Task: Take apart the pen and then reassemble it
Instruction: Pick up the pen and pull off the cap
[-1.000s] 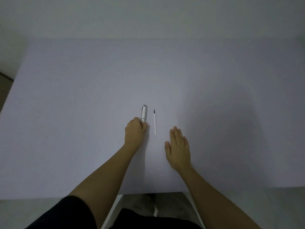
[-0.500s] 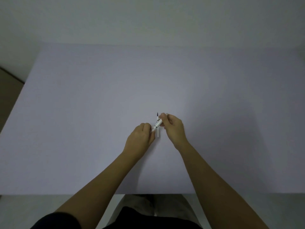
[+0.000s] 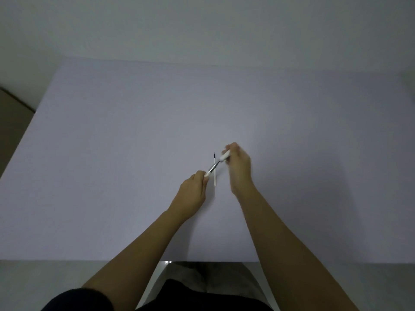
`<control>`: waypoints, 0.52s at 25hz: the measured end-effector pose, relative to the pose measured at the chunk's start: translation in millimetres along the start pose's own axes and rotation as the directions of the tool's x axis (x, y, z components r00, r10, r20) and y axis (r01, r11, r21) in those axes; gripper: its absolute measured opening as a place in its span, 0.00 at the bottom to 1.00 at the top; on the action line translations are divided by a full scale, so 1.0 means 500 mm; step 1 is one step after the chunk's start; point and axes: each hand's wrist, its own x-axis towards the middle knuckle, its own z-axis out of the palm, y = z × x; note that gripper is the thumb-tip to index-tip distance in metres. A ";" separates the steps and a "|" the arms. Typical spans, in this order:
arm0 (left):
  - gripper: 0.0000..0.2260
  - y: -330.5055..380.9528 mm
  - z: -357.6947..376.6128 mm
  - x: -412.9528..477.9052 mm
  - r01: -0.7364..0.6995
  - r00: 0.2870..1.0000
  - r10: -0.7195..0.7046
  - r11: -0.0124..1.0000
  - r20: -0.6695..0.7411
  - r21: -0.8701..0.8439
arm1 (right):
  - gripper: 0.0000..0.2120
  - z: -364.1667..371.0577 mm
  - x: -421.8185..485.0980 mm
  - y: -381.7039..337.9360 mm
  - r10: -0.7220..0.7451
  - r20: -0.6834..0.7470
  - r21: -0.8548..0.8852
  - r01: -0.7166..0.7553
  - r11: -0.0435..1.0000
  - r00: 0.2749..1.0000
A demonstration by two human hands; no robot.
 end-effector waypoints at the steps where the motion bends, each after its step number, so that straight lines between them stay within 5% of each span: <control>1: 0.14 -0.014 0.005 -0.017 0.035 0.999 -0.035 0.999 0.012 -0.010 | 0.14 -0.016 0.016 -0.012 -0.008 -0.035 0.013 0.008 1.000 0.999; 7: 0.14 -0.054 -0.006 -0.023 0.148 0.989 -0.149 0.989 -0.018 -0.022 | 0.14 -0.070 0.051 0.018 0.030 0.187 -0.533 0.076 0.842 0.982; 13: 0.14 -0.048 -0.025 0.011 0.153 0.984 -0.154 0.988 -0.085 -0.021 | 0.14 -0.060 0.054 0.101 0.048 0.073 -0.584 0.003 0.812 0.996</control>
